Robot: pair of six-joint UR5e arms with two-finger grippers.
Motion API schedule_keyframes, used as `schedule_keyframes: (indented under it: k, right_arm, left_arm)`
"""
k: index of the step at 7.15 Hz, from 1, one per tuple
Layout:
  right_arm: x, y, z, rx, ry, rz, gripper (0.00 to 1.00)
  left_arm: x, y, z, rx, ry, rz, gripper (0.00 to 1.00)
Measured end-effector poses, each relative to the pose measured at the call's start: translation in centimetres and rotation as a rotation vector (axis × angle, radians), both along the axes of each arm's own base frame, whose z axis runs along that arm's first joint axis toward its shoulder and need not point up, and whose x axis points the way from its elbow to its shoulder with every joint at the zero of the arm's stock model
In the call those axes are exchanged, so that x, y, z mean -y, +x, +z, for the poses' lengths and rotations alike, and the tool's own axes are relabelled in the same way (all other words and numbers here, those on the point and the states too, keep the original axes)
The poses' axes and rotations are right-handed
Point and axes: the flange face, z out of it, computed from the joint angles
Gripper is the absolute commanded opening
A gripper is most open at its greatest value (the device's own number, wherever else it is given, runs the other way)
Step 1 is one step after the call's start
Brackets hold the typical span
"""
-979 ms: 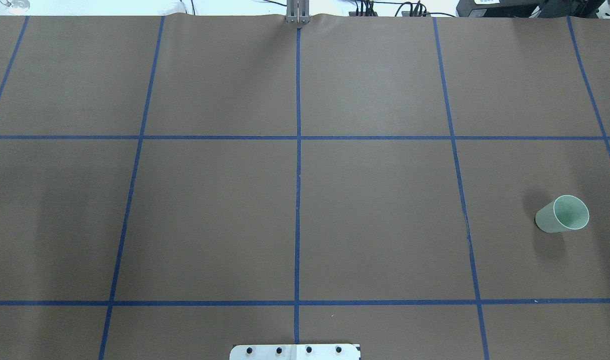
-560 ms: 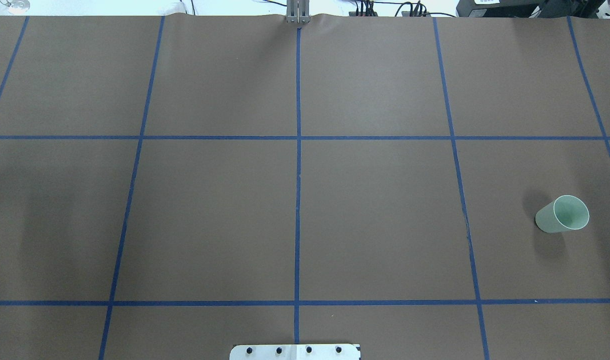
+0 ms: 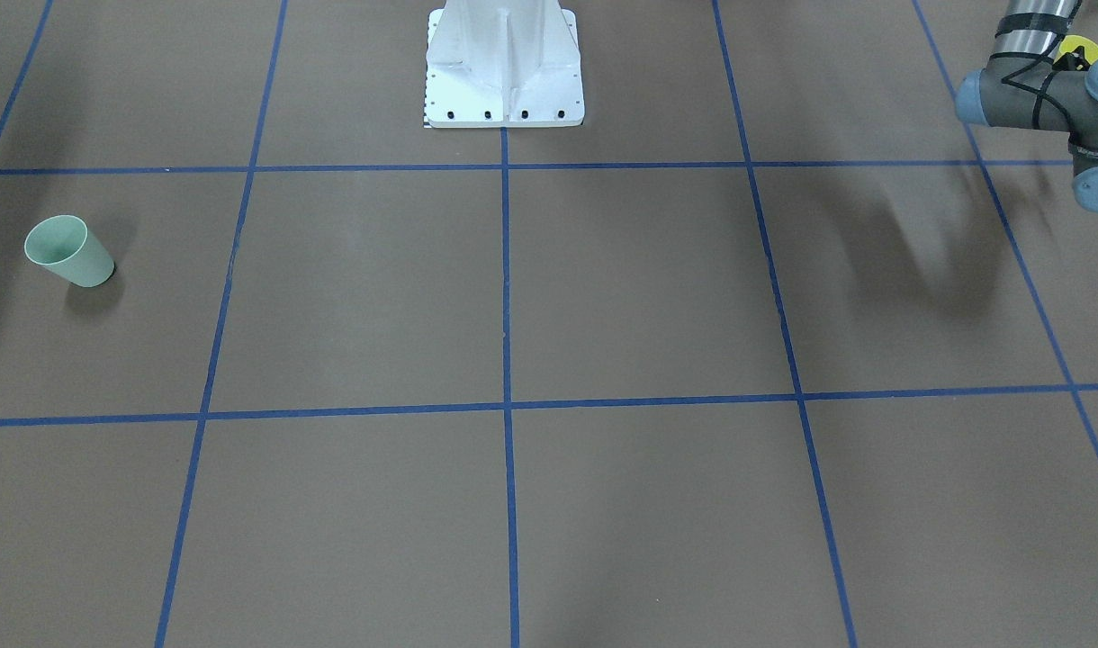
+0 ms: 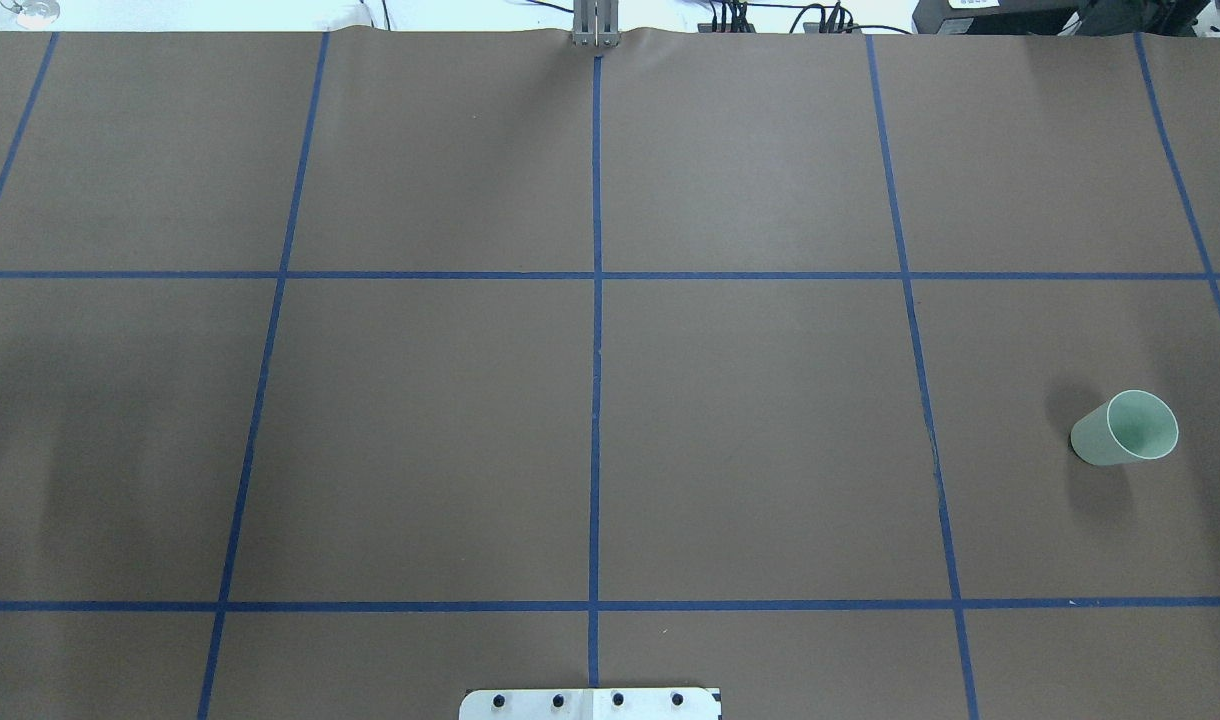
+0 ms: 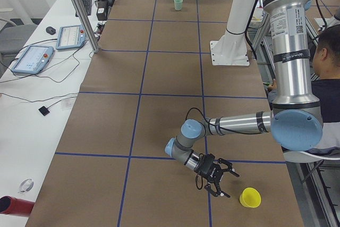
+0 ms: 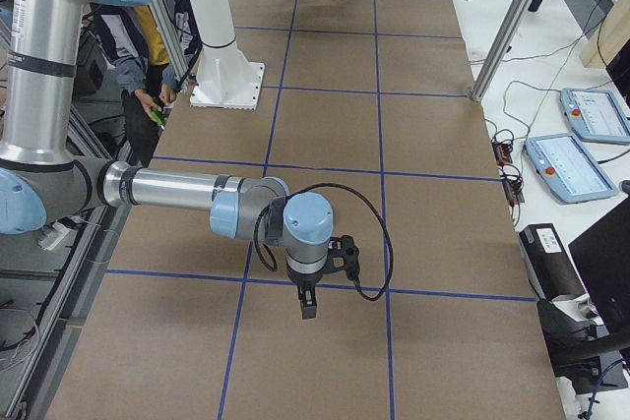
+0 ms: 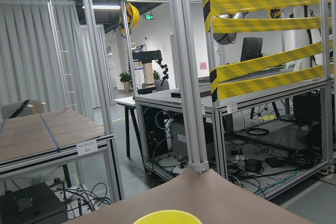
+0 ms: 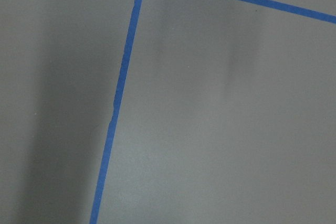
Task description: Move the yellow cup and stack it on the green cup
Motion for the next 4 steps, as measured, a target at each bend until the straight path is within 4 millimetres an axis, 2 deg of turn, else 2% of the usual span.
schedule_keyframes:
  k: [4]
  right_arm:
    - [0.3,-0.2,-0.2,-0.001,0.005,-0.005,1.0]
  left_arm:
    - [0.0,1.4,0.5,-0.023,0.025,-0.023,1.0]
